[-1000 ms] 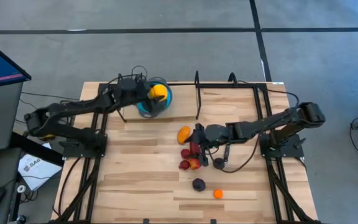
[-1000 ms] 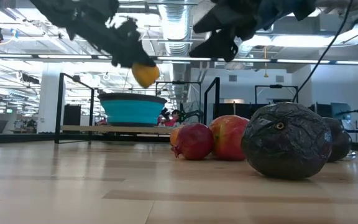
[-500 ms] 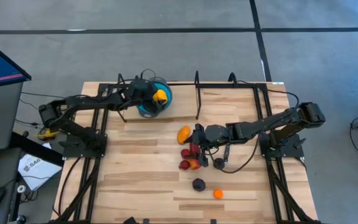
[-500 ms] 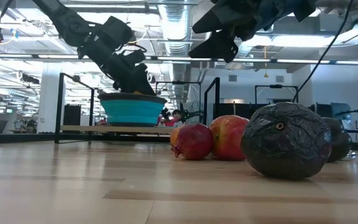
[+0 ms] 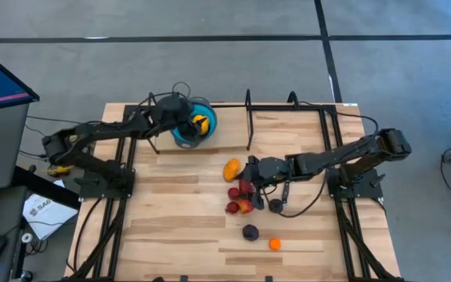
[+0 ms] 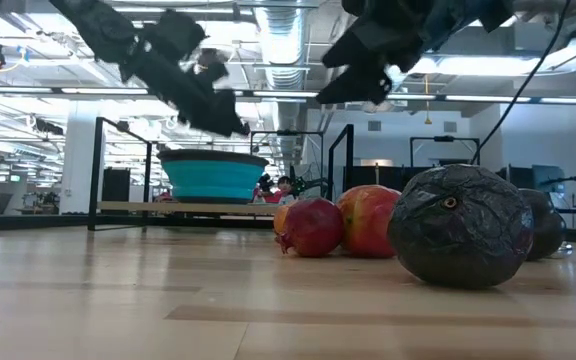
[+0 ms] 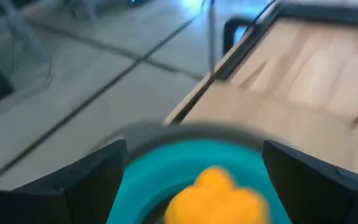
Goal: Pick & Place Fruit
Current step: Put the apple into the blue strainer bowl on the shelf
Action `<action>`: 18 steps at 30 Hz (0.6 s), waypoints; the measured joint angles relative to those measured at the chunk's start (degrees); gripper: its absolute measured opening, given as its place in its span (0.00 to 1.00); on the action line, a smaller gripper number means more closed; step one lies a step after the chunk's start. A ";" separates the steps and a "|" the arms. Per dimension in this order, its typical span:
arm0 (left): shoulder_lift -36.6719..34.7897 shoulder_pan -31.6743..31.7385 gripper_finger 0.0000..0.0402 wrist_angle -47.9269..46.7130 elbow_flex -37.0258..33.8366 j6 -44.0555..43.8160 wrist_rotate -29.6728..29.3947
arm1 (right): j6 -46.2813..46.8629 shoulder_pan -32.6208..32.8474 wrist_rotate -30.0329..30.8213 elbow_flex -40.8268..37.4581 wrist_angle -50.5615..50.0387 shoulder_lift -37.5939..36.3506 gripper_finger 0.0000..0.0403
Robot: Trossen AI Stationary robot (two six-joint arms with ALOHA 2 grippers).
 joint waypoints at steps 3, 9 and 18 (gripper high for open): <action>-5.13 -3.88 0.89 0.06 0.00 0.25 0.77 | 2.00 1.08 4.42 0.51 -8.98 -2.88 0.79; -12.52 -14.55 0.84 -0.07 0.05 0.09 4.25 | 10.71 3.58 12.40 -1.97 -20.79 -5.74 0.79; -9.60 -26.99 0.77 0.30 0.02 -0.20 3.61 | 36.42 0.31 10.10 -6.77 -13.72 0.58 0.79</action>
